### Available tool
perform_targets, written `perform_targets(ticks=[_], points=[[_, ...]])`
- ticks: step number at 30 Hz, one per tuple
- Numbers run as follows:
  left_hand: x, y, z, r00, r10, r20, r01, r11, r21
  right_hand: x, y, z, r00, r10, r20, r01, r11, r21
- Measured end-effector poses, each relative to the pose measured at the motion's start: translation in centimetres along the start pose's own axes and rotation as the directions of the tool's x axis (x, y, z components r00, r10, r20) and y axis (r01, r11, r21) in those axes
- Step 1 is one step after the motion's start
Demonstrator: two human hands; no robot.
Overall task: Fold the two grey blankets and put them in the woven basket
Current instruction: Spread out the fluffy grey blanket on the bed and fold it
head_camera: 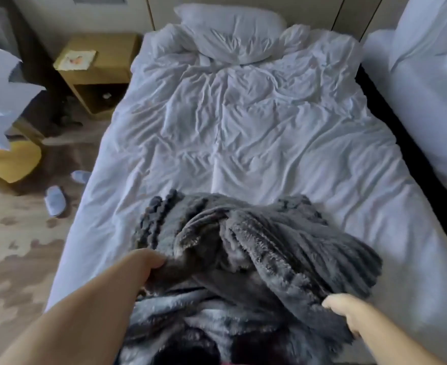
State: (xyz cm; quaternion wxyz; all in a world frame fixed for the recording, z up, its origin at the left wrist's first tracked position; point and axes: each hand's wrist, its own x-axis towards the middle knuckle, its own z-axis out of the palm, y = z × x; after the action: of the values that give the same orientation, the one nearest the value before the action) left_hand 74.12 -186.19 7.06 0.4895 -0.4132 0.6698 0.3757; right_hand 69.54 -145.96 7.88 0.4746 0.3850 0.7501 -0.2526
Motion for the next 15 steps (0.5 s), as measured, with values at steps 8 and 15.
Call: perform_targets(ticks=[8, 15], points=[[3.2, 0.0, 1.4, 1.0, 0.004, 0.017, 0.007, 0.804, -0.594, 2.2, 1.8, 0.8, 0.996, 0.073, 0.043, -0.081, 0.97, 0.23], [5.0, 2.5, 0.0, 0.982, 0.181, -0.046, -0.167, 0.744, -0.646, 2.7, -1.5, -0.1, 0.996, 0.023, -0.085, 0.016, 0.9, 0.437]])
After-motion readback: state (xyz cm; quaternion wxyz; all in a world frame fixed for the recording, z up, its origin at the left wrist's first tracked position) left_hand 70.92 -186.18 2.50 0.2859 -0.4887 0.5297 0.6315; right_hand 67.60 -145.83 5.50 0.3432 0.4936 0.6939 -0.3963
